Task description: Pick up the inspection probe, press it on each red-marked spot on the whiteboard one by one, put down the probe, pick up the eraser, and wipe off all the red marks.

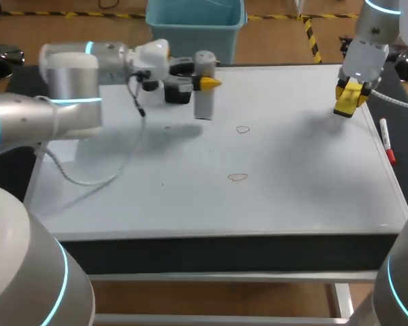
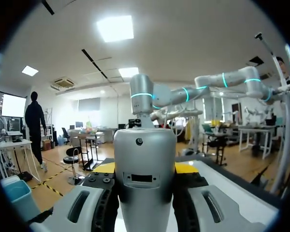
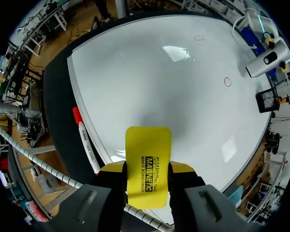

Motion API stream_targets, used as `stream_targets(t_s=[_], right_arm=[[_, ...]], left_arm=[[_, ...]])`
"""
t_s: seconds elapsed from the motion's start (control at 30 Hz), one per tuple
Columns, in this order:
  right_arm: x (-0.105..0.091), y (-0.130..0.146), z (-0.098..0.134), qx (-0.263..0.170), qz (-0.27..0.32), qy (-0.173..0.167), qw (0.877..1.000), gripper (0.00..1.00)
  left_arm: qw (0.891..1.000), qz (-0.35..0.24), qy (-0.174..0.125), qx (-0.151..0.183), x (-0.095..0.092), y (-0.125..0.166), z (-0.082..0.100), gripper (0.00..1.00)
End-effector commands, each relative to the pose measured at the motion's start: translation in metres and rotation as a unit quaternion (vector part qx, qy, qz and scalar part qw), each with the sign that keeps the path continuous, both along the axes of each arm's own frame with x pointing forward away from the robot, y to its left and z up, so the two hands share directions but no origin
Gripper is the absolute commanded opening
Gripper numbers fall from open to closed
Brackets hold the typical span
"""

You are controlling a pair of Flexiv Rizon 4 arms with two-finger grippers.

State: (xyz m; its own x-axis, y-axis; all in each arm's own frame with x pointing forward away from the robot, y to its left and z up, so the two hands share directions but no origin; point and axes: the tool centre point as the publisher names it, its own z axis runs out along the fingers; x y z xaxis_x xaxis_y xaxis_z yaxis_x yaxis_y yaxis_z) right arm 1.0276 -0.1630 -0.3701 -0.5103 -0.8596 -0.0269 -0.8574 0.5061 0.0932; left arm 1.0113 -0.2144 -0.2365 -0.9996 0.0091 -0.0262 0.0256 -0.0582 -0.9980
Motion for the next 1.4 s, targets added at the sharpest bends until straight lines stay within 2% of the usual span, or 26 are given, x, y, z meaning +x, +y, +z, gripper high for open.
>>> stream_targets(t_s=[0.03,0.13,0.2,0.53,0.83,1.03,1.4], right_arm=[[0.001,-0.001,0.001,-0.002,0.001,0.0,1.0,0.0],[0.001,-0.001,0.001,-0.002,0.001,0.0,1.0,0.0],[0.001,-0.001,0.001,-0.002,0.001,0.0,1.0,0.0],[0.001,-0.001,0.001,-0.002,0.001,0.0,1.0,0.0],[0.001,-0.001,0.001,-0.002,0.001,0.0,1.0,0.0],[0.001,-0.001,0.001,-0.002,0.001,0.0,1.0,0.0],[0.001,-0.001,0.001,-0.002,0.001,0.0,1.0,0.0]], left_arm=[[1.0,0.012,-0.001,-0.003,-0.002,0.06,0.004,0.0],[1.0,0.017,0.003,-0.015,0.005,0.085,0.003,0.0],[1.0,0.022,0.004,-0.004,0.01,0.1,0.002,0.0],[0.999,0.046,-0.009,0.0,0.028,0.181,0.002,0.0],[0.999,0.049,-0.008,0.011,0.042,0.234,-0.003,0.0],[0.999,0.041,-0.013,0.021,0.047,0.254,-0.008,0.0],[0.999,0.036,-0.012,0.019,0.047,0.258,-0.01,0.0]])
